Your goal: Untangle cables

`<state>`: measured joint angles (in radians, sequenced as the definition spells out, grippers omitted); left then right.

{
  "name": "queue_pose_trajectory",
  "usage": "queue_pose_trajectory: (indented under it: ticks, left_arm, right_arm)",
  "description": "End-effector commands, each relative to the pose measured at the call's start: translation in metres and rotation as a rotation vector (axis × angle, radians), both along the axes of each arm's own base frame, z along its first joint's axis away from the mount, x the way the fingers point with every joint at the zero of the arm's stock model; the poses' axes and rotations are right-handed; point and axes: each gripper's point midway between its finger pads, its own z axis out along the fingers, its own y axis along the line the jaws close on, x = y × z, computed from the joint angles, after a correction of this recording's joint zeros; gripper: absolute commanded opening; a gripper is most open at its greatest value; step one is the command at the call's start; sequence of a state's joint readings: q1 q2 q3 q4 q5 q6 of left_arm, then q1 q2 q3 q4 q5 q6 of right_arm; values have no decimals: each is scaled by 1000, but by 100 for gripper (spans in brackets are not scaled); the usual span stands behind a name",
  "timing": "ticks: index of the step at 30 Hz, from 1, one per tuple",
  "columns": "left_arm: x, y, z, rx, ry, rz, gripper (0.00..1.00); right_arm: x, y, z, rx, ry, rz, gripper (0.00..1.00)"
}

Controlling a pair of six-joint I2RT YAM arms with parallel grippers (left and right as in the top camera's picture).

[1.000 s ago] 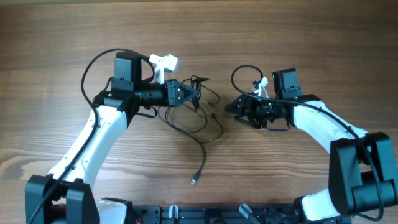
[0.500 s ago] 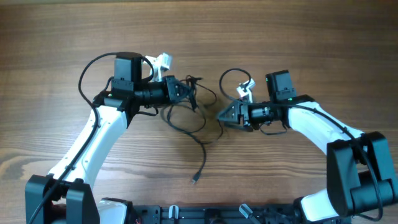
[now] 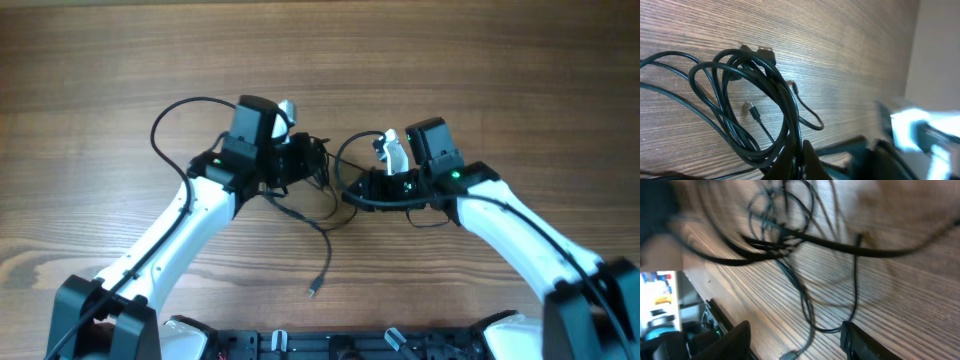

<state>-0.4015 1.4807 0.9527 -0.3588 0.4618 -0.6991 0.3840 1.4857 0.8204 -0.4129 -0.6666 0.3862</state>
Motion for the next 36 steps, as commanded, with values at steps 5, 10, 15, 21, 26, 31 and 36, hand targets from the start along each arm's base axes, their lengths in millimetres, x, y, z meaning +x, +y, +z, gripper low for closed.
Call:
queue_pose_trajectory:
  ticks: [5,10,15,21,26,31,36]
  left_arm:
    - [-3,-13,2,-5,38,111,4]
    - [-9,-23,7,-74,92,104,4]
    - [-16,-33,14,-142,131,75,4]
    - [-18,-36,16,-171,163,82,4]
    - [-23,-40,20,-197,178,51,4]
    - [-25,-42,21,-207,185,39,4]
    - [-25,-42,21,-207,186,37,4]
  right_arm:
    - [8,8,34,-78,-220,3,54]
    - [13,11,38,-72,-253,-1,49]
    - [21,16,46,-48,-300,-5,49]
    - [24,18,45,-60,-323,-7,47]
    - [27,16,45,-71,-334,-19,28]
    - [27,16,45,-70,-332,-21,11]
    - [29,15,44,-78,-333,-30,4]
